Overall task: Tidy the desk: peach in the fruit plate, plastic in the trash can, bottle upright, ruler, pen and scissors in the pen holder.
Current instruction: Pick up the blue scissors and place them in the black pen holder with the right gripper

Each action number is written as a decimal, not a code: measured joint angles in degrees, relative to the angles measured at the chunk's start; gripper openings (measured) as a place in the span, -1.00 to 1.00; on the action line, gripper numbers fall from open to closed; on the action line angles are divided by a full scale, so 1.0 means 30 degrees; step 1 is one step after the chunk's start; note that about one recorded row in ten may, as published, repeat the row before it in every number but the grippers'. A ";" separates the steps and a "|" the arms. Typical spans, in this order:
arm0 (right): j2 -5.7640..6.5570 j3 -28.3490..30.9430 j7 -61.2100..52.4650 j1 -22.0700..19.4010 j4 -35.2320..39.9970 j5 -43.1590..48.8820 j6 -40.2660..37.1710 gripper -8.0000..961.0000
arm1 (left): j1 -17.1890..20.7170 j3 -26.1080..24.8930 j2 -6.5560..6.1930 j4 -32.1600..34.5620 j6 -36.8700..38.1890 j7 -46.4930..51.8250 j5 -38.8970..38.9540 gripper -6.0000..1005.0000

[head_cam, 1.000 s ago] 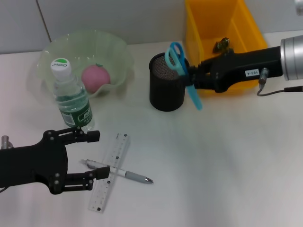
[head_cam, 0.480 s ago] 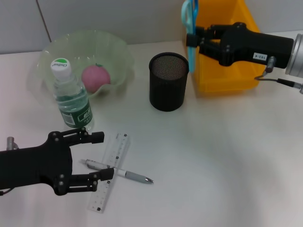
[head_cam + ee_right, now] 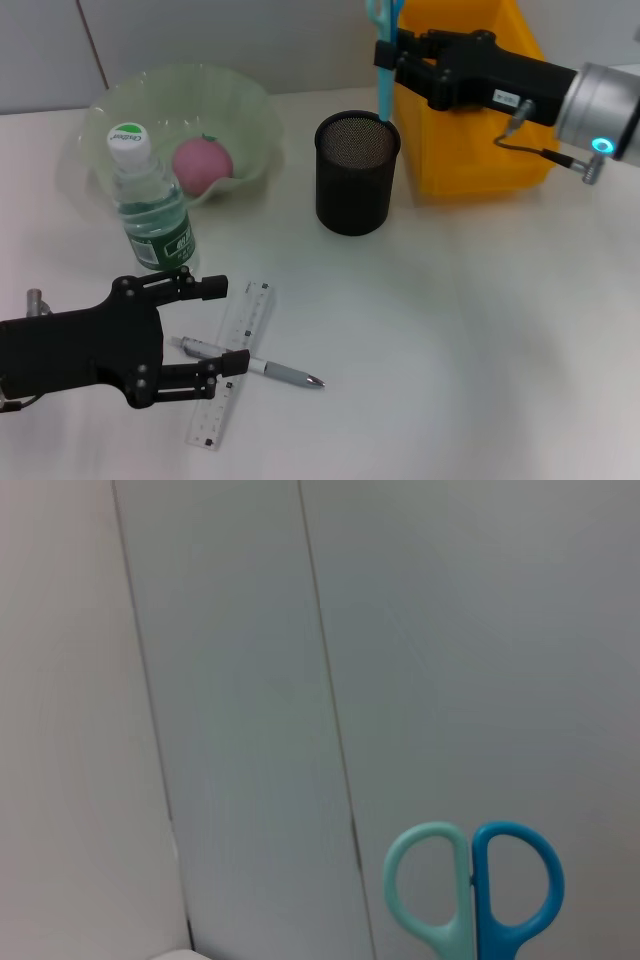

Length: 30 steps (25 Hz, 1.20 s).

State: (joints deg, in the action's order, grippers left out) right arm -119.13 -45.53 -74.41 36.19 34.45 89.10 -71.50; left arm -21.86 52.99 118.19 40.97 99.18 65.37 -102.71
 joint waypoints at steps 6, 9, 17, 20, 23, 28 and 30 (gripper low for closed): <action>-0.0027 -0.0047 0.0035 0.0724 -0.1014 0.0007 0.1113 -0.51 | -0.0008 0.0002 -0.0026 -0.0013 -0.0051 -0.0078 0.0000 0.62; -0.0029 -0.0083 0.0201 0.1009 -0.1902 0.0070 0.1817 -0.51 | -0.0008 0.0003 -0.0013 -0.0023 -0.0052 -0.0141 -0.0001 0.62; -0.0078 -0.0082 0.1102 0.1215 -0.3065 -0.0011 0.2373 -0.51 | -0.0019 0.0002 0.0002 -0.0221 -0.0048 -0.0231 -0.0007 0.62; -0.0106 -0.0057 0.1389 0.1312 -0.3416 -0.0020 0.2670 -0.51 | -0.0029 0.0003 0.0008 -0.0236 -0.0038 -0.0234 -0.0011 0.62; -0.0126 -0.0051 0.1647 0.1435 -0.3760 -0.0028 0.2874 -0.51 | -0.0034 0.0003 0.0009 -0.0240 0.0045 -0.0234 -0.0013 0.62; -0.0146 -0.0068 0.2191 0.1834 -0.4555 -0.0039 0.3470 -0.48 | -0.0036 0.0003 0.0003 -0.0240 0.0102 -0.0234 -0.0013 0.62; -0.0161 -0.0067 0.2366 0.1864 -0.4686 -0.0044 0.3494 -0.47 | -0.0021 0.0003 -0.0009 -0.0240 0.0103 -0.0233 -0.0015 0.62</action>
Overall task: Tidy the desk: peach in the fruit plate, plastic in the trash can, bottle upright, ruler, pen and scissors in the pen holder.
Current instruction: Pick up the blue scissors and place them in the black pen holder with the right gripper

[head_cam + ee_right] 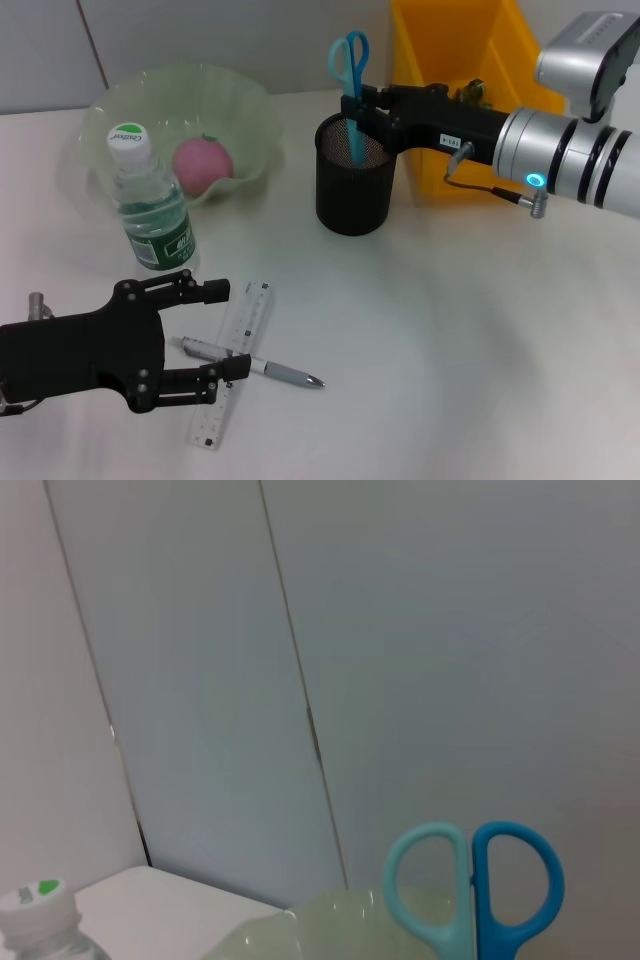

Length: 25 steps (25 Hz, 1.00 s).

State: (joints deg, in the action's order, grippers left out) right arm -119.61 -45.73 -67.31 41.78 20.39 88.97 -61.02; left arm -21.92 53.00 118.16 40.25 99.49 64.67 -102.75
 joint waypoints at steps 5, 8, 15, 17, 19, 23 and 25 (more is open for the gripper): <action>-0.0010 -0.0005 0.0214 0.0053 -0.0194 -0.0010 0.0033 -0.42 | 0.0075 -0.0001 -0.0026 0.0000 0.0000 0.0005 0.0000 0.62; -0.0010 -0.0016 0.0218 0.0021 -0.0199 -0.0003 0.0039 -0.40 | 0.0091 -0.0001 -0.0040 0.0000 0.0007 0.0023 0.0002 0.62; 0.0019 -0.0676 0.0227 -0.0077 -0.0111 0.0047 0.0095 -0.34 | 0.0102 -0.0002 -0.0051 0.0000 0.0054 0.0117 0.0002 0.62; 0.0021 -0.1050 0.0230 -0.0055 -0.0091 0.0046 0.0135 -0.32 | 0.0102 -0.0001 -0.0065 0.0001 0.0073 0.0121 0.0003 0.62; 0.0027 -0.1381 0.0233 -0.0006 -0.0074 0.0031 0.0181 -0.31 | 0.0096 -0.0001 -0.0070 0.0001 0.0085 0.0124 0.0002 0.62; 0.0030 -0.1416 0.0233 0.0003 -0.0028 0.0012 0.0210 -0.27 | 0.0072 -0.0001 -0.0081 0.0001 0.0089 0.0156 0.0003 0.62; 0.0031 -0.1357 0.0233 -0.0014 0.0059 -0.0002 0.0213 -0.19 | 0.0044 -0.0014 -0.0096 0.0000 0.0089 0.0175 0.0002 0.62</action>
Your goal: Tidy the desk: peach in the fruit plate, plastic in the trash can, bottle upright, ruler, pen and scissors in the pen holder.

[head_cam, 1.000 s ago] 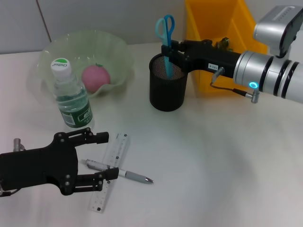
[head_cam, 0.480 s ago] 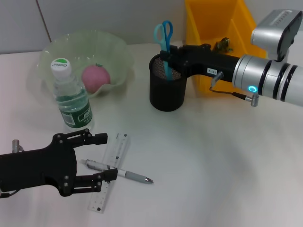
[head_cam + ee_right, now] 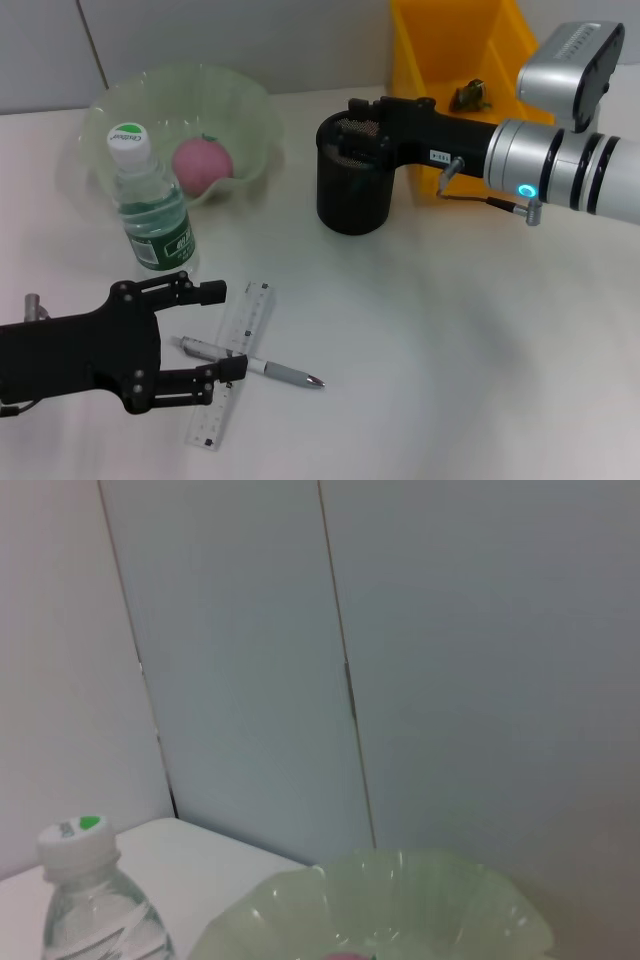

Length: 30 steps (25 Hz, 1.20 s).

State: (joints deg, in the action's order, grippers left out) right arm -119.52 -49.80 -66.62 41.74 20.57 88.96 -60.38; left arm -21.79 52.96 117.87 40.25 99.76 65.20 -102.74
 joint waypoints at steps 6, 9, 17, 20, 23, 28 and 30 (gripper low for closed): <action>0.0015 0.0055 -0.0377 -0.0486 0.1052 -0.0209 -0.0687 0.32 | -0.0050 -0.0115 -0.0003 0.0044 0.0025 0.0059 0.0000 0.62; 0.0086 -0.0054 -0.1128 -0.0866 0.1764 -0.0375 -0.1299 0.60 | -0.0060 -0.0190 0.0014 0.0049 0.0099 0.0064 0.0000 0.62; 0.0187 -0.0258 -0.3502 -0.2428 0.4044 -0.0047 -0.3528 0.67 | -0.0061 -0.0243 0.0077 0.0008 0.0102 0.0093 0.0059 0.62; 0.0481 -0.0312 -0.4868 -0.3404 0.5240 0.0532 -0.5413 0.67 | -0.0073 -0.0252 0.0083 0.0003 0.0109 0.0181 0.0161 0.62; 0.0903 -0.0287 -0.5905 -0.4047 0.6112 0.1484 -0.7751 0.67 | -0.0080 -0.0252 0.0096 0.0001 0.0110 0.0217 0.0178 0.62; 0.1469 -0.0110 -0.7127 -0.4369 0.7324 0.3861 -1.0912 0.67 | -0.0196 -0.0251 0.0115 0.0000 0.0106 0.0286 0.0217 0.62; 0.1561 -0.0107 -0.7625 -0.4311 0.7760 0.5010 -1.1478 0.67 | -0.0443 -0.0251 0.0115 -0.0001 0.0115 0.0542 0.0231 0.62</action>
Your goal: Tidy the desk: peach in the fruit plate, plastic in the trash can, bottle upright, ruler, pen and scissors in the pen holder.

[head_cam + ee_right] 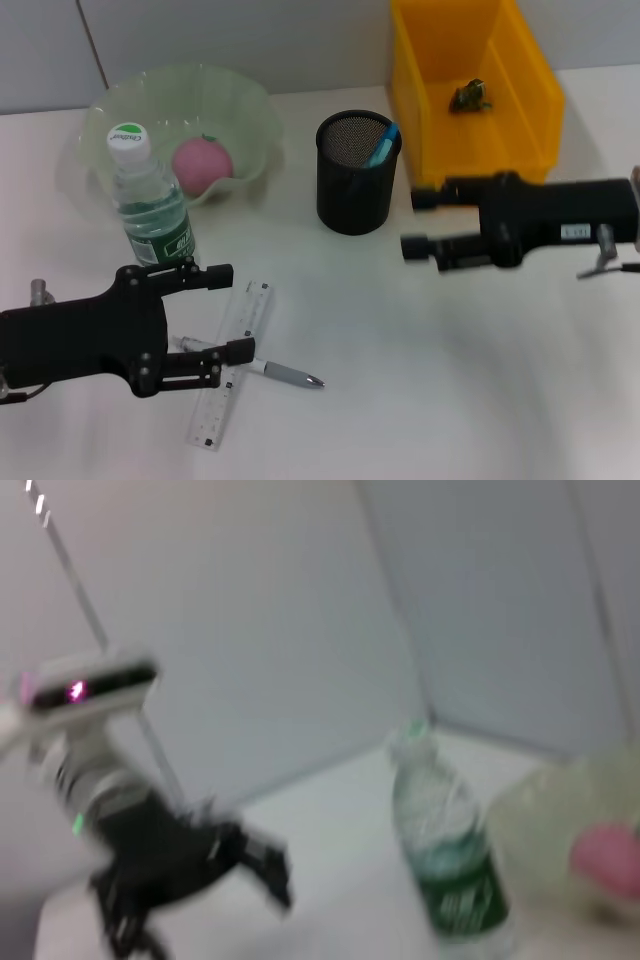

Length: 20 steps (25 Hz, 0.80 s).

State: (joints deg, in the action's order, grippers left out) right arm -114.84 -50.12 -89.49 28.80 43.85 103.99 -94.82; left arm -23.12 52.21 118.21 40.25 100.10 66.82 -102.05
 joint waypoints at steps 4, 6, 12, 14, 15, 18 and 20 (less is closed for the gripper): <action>0.0030 -0.0099 -0.0704 0.0419 0.0721 0.2409 -0.0747 0.67 | -0.0101 0.0000 -0.0007 -0.0022 -0.0073 0.0316 0.0008 0.62; 0.0029 -0.0148 -0.0992 0.0717 0.0923 0.3433 -0.1031 0.67 | -0.0108 -0.0009 -0.0013 -0.0025 -0.0114 0.0385 0.0007 0.62; 0.0021 -0.0175 -0.1237 0.1323 0.1106 0.5224 -0.1330 0.67 | -0.0181 -0.0325 -0.0024 -0.0028 -0.0198 0.0611 0.0007 0.62; 0.0024 -0.0196 -0.1242 0.1404 0.1232 0.5457 -0.1377 0.67 | -0.0226 -0.0426 -0.0012 -0.0046 -0.0344 0.0929 0.0007 0.62; 0.0024 -0.0196 -0.1242 0.1404 0.1232 0.5457 -0.1377 0.67 | -0.0226 -0.0426 -0.0012 -0.0046 -0.0344 0.0929 0.0007 0.62; 0.0024 -0.0197 -0.1248 0.1316 0.1572 0.5642 -0.1330 0.67 | -0.0302 -0.0442 0.0056 0.0003 -0.0531 0.1742 0.0027 0.62; -0.0004 -0.0137 -0.1248 0.1269 0.1787 0.5993 -0.1229 0.67 | -0.0500 -0.0435 0.0100 0.0099 -0.0595 0.2821 0.0150 0.62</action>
State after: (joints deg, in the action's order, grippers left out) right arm -114.85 -50.53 -93.23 32.61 49.21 121.97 -98.51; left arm -24.62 50.90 118.51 40.54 98.32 75.28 -101.60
